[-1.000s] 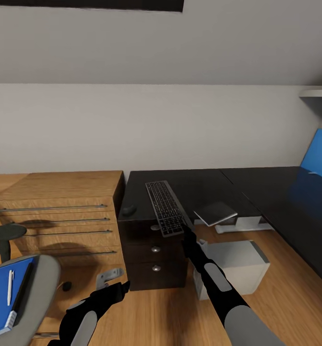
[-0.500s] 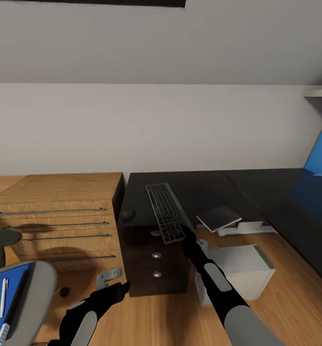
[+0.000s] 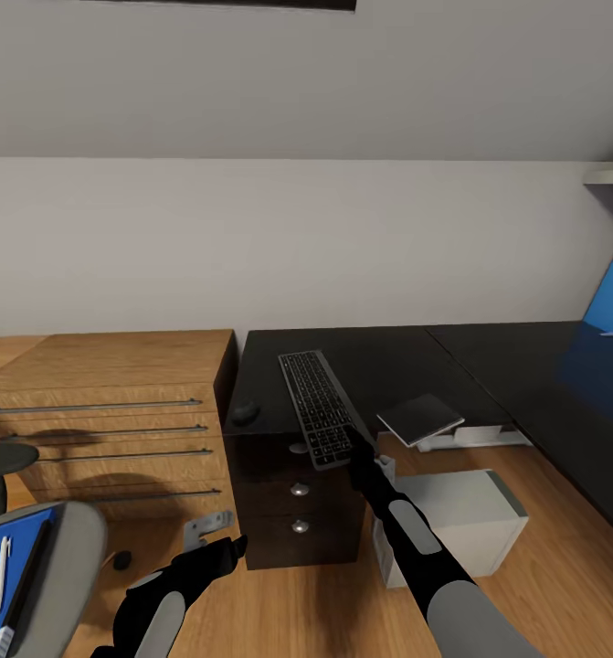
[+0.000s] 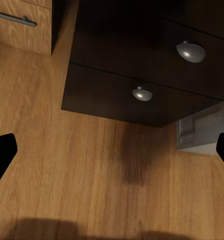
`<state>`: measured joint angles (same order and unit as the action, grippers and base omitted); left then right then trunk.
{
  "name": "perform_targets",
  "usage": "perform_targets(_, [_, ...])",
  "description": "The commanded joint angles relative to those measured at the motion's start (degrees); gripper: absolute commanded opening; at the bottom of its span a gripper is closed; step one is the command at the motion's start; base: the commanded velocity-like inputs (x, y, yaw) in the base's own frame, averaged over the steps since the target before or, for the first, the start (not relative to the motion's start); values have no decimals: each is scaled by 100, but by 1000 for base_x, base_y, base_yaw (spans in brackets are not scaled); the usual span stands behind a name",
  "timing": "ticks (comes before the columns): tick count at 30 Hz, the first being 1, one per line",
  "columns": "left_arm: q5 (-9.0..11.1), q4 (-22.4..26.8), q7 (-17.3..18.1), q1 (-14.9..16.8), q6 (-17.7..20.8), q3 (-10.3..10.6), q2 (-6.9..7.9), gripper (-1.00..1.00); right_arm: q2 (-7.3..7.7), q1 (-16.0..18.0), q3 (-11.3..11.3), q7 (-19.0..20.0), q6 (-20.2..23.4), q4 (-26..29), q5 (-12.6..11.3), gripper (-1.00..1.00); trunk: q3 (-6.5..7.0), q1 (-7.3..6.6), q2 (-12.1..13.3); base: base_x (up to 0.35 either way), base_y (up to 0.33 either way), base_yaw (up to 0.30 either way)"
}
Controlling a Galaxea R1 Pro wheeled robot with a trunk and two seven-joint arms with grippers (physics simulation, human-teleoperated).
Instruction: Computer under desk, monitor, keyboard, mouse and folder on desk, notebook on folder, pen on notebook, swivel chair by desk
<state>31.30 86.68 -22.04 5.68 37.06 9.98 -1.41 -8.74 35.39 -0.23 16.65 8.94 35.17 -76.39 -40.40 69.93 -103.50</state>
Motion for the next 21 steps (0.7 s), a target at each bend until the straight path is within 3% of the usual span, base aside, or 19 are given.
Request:
perform_targets(1, [60,7,-55,4,12,4,0,100,1,3,-3,0,27,-1,-60,100,-5,-1,-3,0,0,0])
perform_targets(2, [60,7,-55,4,12,4,0,100,1,3,-3,-13,27,-1,-60,100,-5,-1,-3,0,0,0])
perform_targets(3, [60,5,-55,4,12,7,0,100,0,3,-3,-51,28,-1,-61,-100,-5,-1,-3,0,0,0])
perform_targets(13, [69,2,-55,4,13,4,0,100,4,3,-6,-118,48,16,-65,-100,-5,-1,-3,0,0,0])
perform_targets(21, [69,-2,-63,4,12,4,0,100,10,3,-11,-89,155,77,-69,-100,138,-176,318,0,0,0])
